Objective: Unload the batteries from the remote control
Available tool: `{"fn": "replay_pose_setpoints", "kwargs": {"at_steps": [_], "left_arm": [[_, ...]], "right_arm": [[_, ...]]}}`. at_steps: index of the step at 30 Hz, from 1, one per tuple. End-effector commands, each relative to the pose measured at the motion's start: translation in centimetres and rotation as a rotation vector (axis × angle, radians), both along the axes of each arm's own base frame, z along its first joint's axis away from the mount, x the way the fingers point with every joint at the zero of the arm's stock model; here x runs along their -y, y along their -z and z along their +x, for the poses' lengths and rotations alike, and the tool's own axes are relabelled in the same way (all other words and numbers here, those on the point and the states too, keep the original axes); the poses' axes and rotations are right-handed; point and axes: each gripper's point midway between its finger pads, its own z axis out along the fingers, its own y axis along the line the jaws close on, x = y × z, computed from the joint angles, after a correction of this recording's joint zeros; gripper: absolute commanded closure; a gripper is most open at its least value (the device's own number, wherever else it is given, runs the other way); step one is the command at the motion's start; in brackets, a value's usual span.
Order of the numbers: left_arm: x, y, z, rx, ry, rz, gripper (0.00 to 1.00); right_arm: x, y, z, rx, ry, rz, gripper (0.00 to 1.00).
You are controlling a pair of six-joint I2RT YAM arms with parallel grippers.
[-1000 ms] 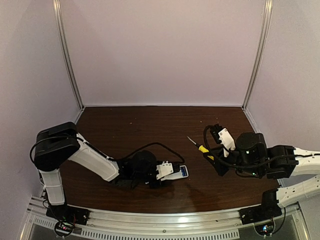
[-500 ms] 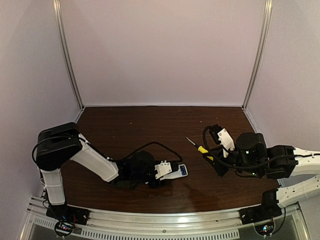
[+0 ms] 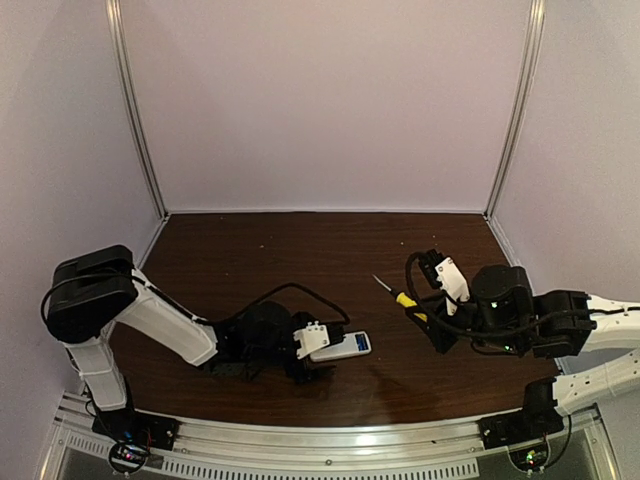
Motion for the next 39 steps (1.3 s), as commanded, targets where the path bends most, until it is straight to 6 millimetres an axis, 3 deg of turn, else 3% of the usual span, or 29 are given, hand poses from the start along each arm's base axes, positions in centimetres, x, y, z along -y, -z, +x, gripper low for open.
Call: {"fn": "replay_pose_setpoints", "kwargs": {"at_steps": [1,7,12,18,21,31,37,39], "left_arm": [[-1.0,-3.8,-0.4,0.056,0.0,-0.093,0.03],[-3.0,-8.8,-2.5,0.207,0.0,-0.215,0.03],[-3.2,-10.8,-4.9,0.337,0.036,-0.249,0.03],[-1.5,-11.1,-6.8,0.497,0.063,-0.194,0.07],[-0.7,-11.0,-7.2,0.533,0.069,-0.174,0.1],[0.8,-10.1,-8.9,0.503,0.175,-0.162,0.47],[1.8,-8.8,-9.1,0.472,0.202,-0.116,0.56],[2.0,-8.8,-9.2,0.468,0.212,-0.12,0.63]], "right_arm": [[-0.4,-0.8,-0.2,-0.015,-0.008,0.019,1.0],[-1.7,0.7,-1.4,-0.131,-0.091,0.0,1.0],[-3.8,2.3,-3.7,-0.276,-0.223,-0.018,1.0],[-6.5,3.5,-6.1,-0.395,-0.38,-0.015,1.0],[-7.4,4.3,-6.3,-0.426,-0.408,-0.038,1.0],[-9.3,5.0,-7.6,-0.476,-0.503,-0.016,1.0],[-10.0,4.9,-8.0,-0.482,-0.523,-0.009,1.0],[-10.1,5.0,-7.9,-0.481,-0.521,-0.008,1.0]]}}
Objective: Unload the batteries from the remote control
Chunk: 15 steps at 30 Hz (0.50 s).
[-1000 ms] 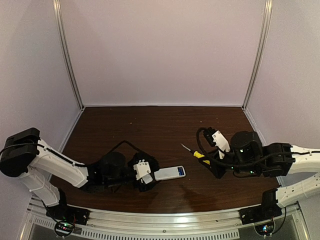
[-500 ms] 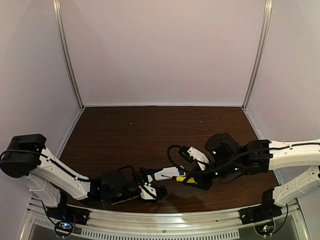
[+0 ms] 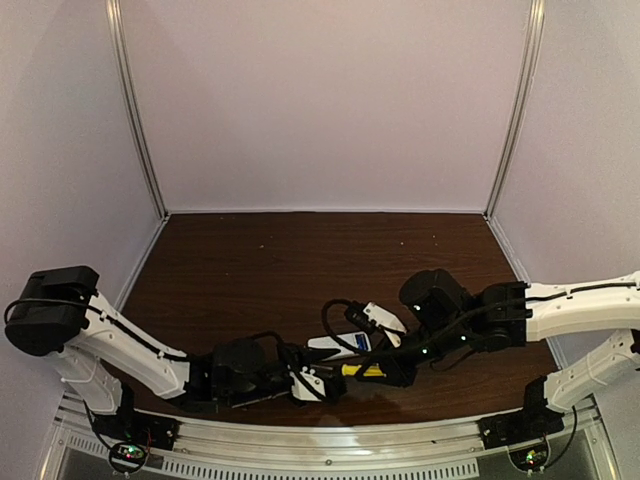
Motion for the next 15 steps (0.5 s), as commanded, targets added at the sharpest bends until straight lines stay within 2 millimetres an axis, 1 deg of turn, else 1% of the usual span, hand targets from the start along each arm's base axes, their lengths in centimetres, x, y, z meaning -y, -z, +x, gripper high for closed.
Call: {"fn": "replay_pose_setpoints", "kwargs": {"at_steps": [1,3,5,8,9,10,11,12,13,14,15], "left_arm": [[1.0,0.3,-0.7,-0.017,0.04,0.009,0.69],[1.1,0.3,-0.8,-0.022,0.046,0.013,0.82],[1.2,0.3,-0.8,-0.024,0.045,0.017,1.0],[1.1,0.0,-0.7,-0.023,0.032,-0.001,1.0],[1.0,-0.2,-0.6,-0.024,0.021,-0.013,1.0],[1.0,-0.4,-0.4,-0.025,0.011,-0.024,1.0],[0.9,-0.7,-0.2,-0.027,-0.002,-0.035,1.0],[0.9,-0.9,-0.1,-0.029,-0.011,-0.045,1.0],[0.8,-1.1,0.0,-0.032,-0.017,-0.055,1.0],[0.8,-1.2,0.0,-0.038,-0.02,-0.062,1.0],[0.8,-1.4,0.1,-0.041,-0.027,-0.069,1.0]], "right_arm": [[-1.4,-1.6,-0.1,0.013,-0.021,0.057,1.0],[-1.5,-1.6,0.1,0.016,-0.016,0.06,1.0],[-1.6,-1.7,0.3,0.023,-0.006,0.066,1.0],[-1.6,-2.3,1.2,0.05,0.048,0.089,1.0],[-1.6,-2.6,1.5,0.056,0.07,0.105,0.94],[-1.7,-2.9,1.7,0.056,0.09,0.124,0.79],[-1.7,-3.1,1.9,0.055,0.107,0.145,0.66],[-1.6,-3.3,2.0,0.055,0.123,0.168,0.56],[-1.6,-3.5,2.0,0.057,0.136,0.187,0.43],[-1.4,-3.6,2.2,0.061,0.15,0.204,0.32],[-1.2,-3.6,2.3,0.069,0.165,0.215,0.28]]}}
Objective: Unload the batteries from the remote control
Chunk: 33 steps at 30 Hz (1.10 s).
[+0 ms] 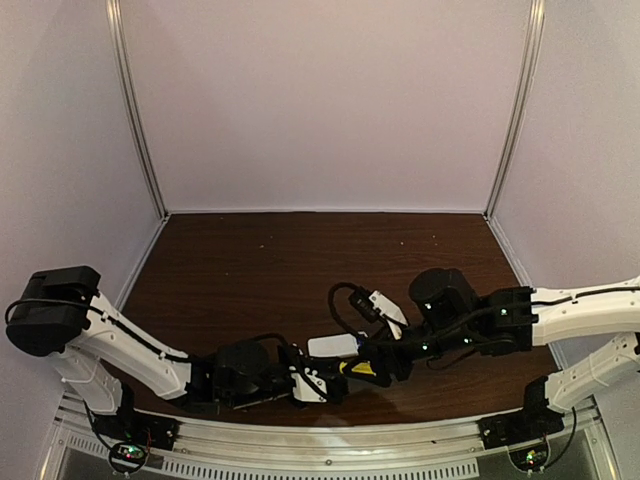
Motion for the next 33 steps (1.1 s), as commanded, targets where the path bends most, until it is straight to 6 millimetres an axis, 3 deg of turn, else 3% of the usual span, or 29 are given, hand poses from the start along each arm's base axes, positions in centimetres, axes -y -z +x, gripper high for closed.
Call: {"fn": "replay_pose_setpoints", "kwargs": {"at_steps": [1,8,13,33], "left_arm": [[0.6,-2.6,0.3,-0.023,-0.03,-0.107,1.0],[0.3,-3.7,1.3,-0.056,-0.101,-0.142,1.0],[0.4,-3.8,1.7,-0.065,-0.132,-0.143,1.0],[0.3,-3.2,2.4,-0.05,-0.168,-0.129,1.0]], "right_arm": [[0.0,-2.2,1.5,0.059,0.107,0.13,0.26],[0.7,-2.7,2.6,0.068,0.212,0.197,0.27],[-0.1,-1.7,2.6,0.057,0.23,0.191,0.33],[-0.9,-0.9,3.7,0.085,0.278,0.158,0.81]]}}
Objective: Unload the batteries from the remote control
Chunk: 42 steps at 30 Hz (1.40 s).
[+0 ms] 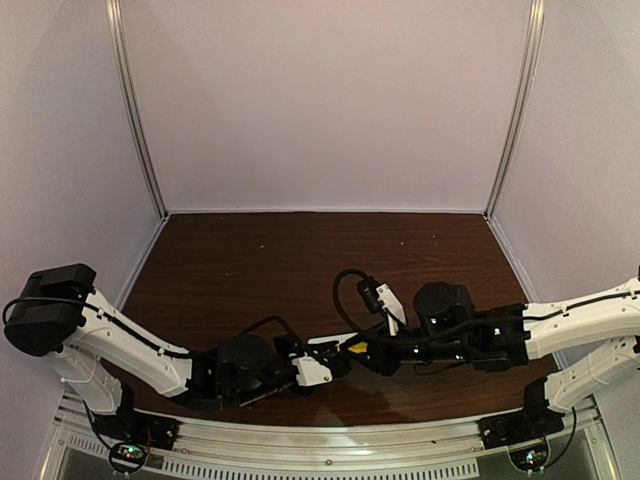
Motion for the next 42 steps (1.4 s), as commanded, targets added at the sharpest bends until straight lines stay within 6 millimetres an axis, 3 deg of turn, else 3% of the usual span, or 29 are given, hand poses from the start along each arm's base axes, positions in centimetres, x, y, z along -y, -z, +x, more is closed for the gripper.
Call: {"fn": "replay_pose_setpoints", "kwargs": {"at_steps": [1,4,7,8,11,12,13,16,21,25,29,34,42], "left_arm": [[0.6,-1.3,0.2,0.004,-0.014,-0.05,1.0],[0.7,-1.3,0.3,0.003,-0.015,-0.052,1.0],[0.6,-1.3,0.2,0.003,-0.013,-0.053,1.0],[0.6,-1.3,0.2,0.002,-0.01,-0.05,0.92],[0.7,-0.7,-0.3,-0.013,0.02,-0.022,0.37],[0.7,-0.6,-0.4,-0.022,0.032,-0.013,0.25],[0.7,-0.4,-0.5,-0.035,0.042,-0.002,0.16],[0.2,0.3,-0.5,-0.081,0.077,0.02,0.03],[-1.7,0.1,-0.2,-0.172,0.158,-0.032,0.03],[-2.7,1.4,1.0,-0.229,0.152,-0.013,0.03],[-2.5,3.2,1.4,-0.325,0.178,-0.018,0.03],[-1.9,6.0,3.6,-0.425,0.145,0.017,0.03],[-2.1,7.0,5.6,-0.518,0.191,0.021,0.03]], "right_arm": [[0.2,0.0,0.8,0.019,0.038,-0.018,0.85],[0.1,0.2,0.6,0.015,0.028,-0.023,1.0],[0.2,0.6,0.5,0.013,0.021,-0.035,1.0],[0.3,0.7,0.5,0.017,0.02,-0.043,1.0],[1.2,0.5,0.6,0.051,0.023,-0.093,1.0],[1.7,0.0,0.9,0.074,0.03,-0.114,1.0],[2.3,-0.3,1.1,0.097,0.034,-0.139,1.0],[3.8,-0.9,1.0,0.139,-0.007,-0.215,1.0],[5.8,-1.6,0.6,0.169,-0.059,-0.297,1.0],[7.1,-1.7,0.4,0.188,-0.072,-0.339,1.0],[7.8,-1.6,0.6,0.205,-0.067,-0.365,1.0],[8.0,-2.3,0.6,0.222,-0.061,-0.343,1.0],[8.2,-2.3,0.6,0.229,-0.062,-0.354,1.0]]}}
